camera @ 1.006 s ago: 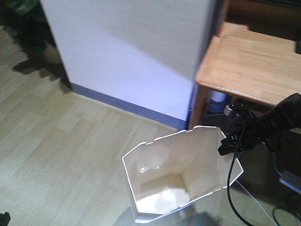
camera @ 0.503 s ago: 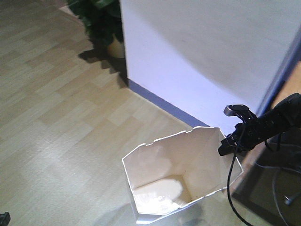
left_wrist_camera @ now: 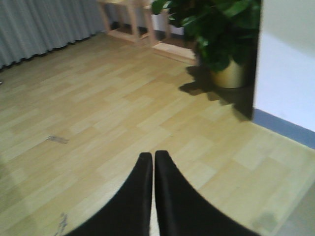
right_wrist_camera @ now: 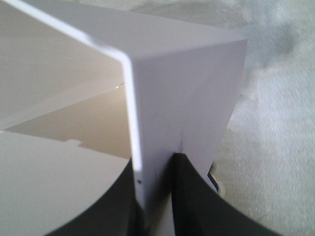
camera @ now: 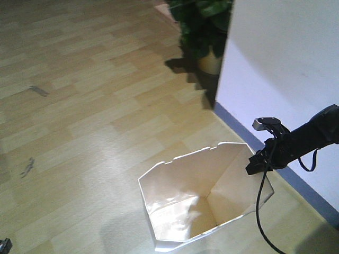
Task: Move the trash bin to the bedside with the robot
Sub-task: 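Hold the bin in the right gripper while the base turns toward the bed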
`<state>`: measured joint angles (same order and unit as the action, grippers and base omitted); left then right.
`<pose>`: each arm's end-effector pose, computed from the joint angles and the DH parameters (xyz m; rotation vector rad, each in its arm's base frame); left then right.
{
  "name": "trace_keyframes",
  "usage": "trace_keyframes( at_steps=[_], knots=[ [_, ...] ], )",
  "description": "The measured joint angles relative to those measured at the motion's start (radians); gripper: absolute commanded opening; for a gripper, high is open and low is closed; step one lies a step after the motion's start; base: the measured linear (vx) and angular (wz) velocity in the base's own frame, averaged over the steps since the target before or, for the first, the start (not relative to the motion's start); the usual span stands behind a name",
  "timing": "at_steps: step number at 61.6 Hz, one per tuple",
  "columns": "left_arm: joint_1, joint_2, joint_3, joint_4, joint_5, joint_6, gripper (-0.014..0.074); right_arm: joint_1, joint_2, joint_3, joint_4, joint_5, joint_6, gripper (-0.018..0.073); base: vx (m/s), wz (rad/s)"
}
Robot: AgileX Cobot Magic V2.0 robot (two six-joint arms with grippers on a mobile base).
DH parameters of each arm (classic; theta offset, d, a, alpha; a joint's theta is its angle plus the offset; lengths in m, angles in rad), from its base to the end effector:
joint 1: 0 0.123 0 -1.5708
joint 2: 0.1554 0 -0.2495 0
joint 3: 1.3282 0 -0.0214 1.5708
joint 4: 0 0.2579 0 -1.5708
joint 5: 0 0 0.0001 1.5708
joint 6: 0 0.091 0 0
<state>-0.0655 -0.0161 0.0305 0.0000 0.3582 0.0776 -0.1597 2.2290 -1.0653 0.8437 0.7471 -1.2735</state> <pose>0.0957 -0.0063 0.1720 0.1327 1.8515 0.0084 0.3212 -0.0049 -0.0007 -0.5887 2.8419 0.7677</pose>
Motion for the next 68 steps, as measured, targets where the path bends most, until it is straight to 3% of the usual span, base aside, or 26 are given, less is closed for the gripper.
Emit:
trace_keyframes(
  at_steps=[37,68],
  knots=[
    [0.000,0.000,0.000,0.000,0.000,0.000,-0.0007,0.000,-0.001,0.000,0.007,0.006,0.000,-0.0003,0.18,0.63],
    [0.000,0.000,0.000,0.000,0.000,0.000,-0.0007,0.000,-0.001,0.000,0.007,0.007,0.000,-0.0003,0.24,0.31]
  ],
)
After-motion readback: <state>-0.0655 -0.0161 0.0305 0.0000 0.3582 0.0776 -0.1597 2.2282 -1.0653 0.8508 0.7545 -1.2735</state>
